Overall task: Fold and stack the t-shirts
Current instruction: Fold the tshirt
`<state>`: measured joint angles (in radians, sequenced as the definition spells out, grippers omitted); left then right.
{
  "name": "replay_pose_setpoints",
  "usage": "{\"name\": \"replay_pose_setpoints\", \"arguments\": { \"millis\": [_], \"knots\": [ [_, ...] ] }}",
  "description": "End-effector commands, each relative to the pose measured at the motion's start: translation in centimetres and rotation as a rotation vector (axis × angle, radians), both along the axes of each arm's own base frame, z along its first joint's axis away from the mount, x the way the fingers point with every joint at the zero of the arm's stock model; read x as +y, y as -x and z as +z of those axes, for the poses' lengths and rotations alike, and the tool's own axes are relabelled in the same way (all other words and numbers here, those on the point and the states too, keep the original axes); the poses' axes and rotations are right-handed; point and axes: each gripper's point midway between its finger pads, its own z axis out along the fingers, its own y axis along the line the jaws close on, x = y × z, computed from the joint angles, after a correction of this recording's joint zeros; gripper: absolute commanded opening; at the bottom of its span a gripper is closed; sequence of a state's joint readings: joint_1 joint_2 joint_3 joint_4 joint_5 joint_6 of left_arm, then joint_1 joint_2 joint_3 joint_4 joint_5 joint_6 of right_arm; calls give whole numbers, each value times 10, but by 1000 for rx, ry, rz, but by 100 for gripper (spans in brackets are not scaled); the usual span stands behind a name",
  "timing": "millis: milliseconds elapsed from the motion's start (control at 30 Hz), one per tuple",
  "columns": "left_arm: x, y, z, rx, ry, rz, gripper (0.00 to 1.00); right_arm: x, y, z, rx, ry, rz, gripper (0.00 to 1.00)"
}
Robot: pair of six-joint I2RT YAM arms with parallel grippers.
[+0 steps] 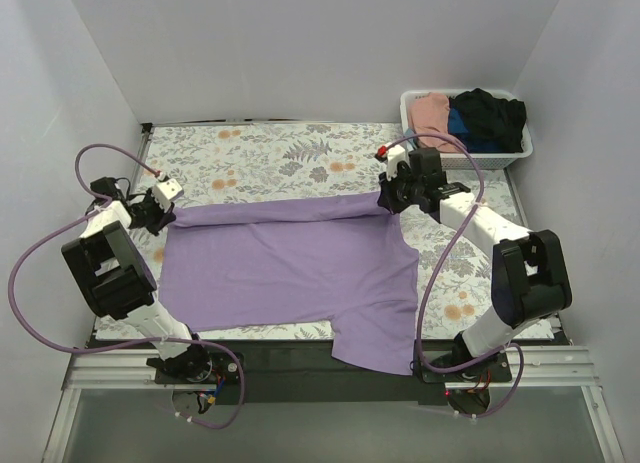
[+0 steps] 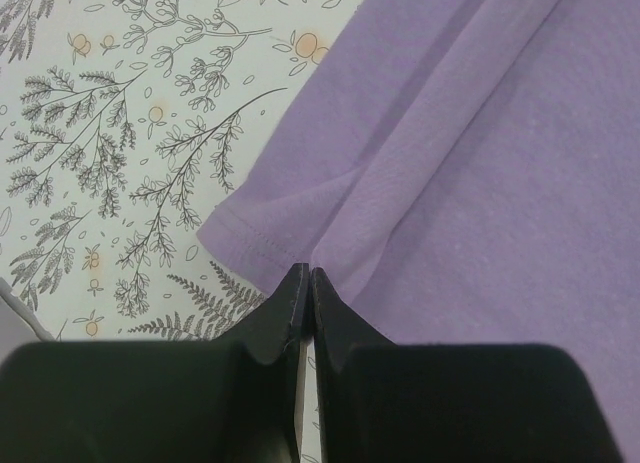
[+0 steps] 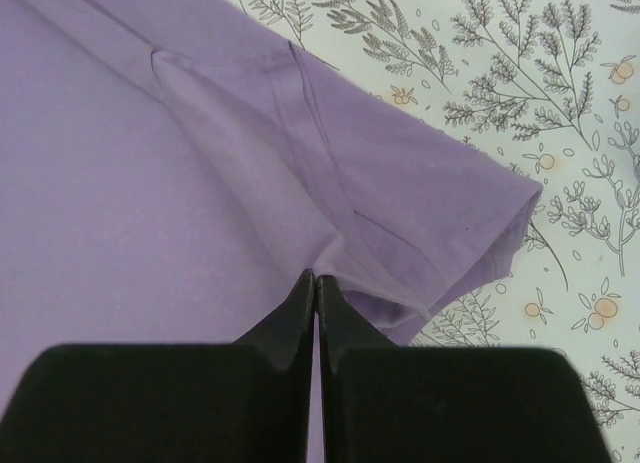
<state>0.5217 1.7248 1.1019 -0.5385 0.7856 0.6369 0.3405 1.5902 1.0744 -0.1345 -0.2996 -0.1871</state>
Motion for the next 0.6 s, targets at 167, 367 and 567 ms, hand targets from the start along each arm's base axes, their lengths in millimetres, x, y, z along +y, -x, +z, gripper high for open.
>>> {"name": "replay_pose_setpoints", "arguments": {
  "millis": [167, 367, 567],
  "knots": [
    [6, -1, 13, -53, -63, -15, 0, 3, 0, 7, -24, 15, -3, 1],
    [7, -11, 42, -110, -54, -8, 0, -1, -2, 28, -69, 36, 3, 1],
    [13, -8, 32, -95, -91, -32, 0, -3, 18, 6, -13, 55, 18, 1]
  ]
}}
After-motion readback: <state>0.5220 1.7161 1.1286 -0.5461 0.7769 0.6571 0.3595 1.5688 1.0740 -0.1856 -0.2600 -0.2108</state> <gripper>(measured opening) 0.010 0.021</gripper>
